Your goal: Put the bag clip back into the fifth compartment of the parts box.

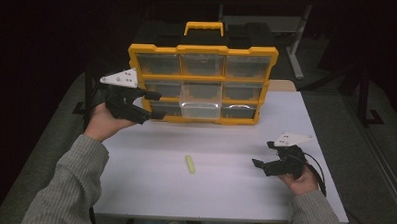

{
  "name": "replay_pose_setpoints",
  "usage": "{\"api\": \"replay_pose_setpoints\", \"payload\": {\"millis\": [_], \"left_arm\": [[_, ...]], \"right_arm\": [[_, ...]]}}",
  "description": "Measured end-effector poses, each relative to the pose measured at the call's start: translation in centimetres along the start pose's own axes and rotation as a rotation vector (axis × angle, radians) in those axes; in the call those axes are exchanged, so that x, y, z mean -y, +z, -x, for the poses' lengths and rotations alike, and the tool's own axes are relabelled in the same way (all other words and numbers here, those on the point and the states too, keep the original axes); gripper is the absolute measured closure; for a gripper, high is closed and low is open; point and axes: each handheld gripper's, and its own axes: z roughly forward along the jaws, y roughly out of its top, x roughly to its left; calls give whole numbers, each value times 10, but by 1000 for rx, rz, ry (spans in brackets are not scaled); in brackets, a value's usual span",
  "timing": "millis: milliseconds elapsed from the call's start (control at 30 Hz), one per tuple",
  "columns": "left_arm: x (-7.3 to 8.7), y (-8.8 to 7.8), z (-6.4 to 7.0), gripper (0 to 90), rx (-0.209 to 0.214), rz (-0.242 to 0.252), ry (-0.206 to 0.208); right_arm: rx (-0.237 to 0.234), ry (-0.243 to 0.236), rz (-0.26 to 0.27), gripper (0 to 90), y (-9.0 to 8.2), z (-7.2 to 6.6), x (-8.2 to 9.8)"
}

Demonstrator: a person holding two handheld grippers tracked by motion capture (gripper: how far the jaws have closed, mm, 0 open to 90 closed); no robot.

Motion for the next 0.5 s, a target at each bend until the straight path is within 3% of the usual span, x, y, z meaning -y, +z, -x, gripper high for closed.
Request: {"api": "replay_pose_setpoints", "payload": {"millis": [500], "left_arm": [[29, -13, 13, 259, -57, 12, -21]], "right_arm": [[-18, 4, 6, 136, 2, -4, 3]]}}
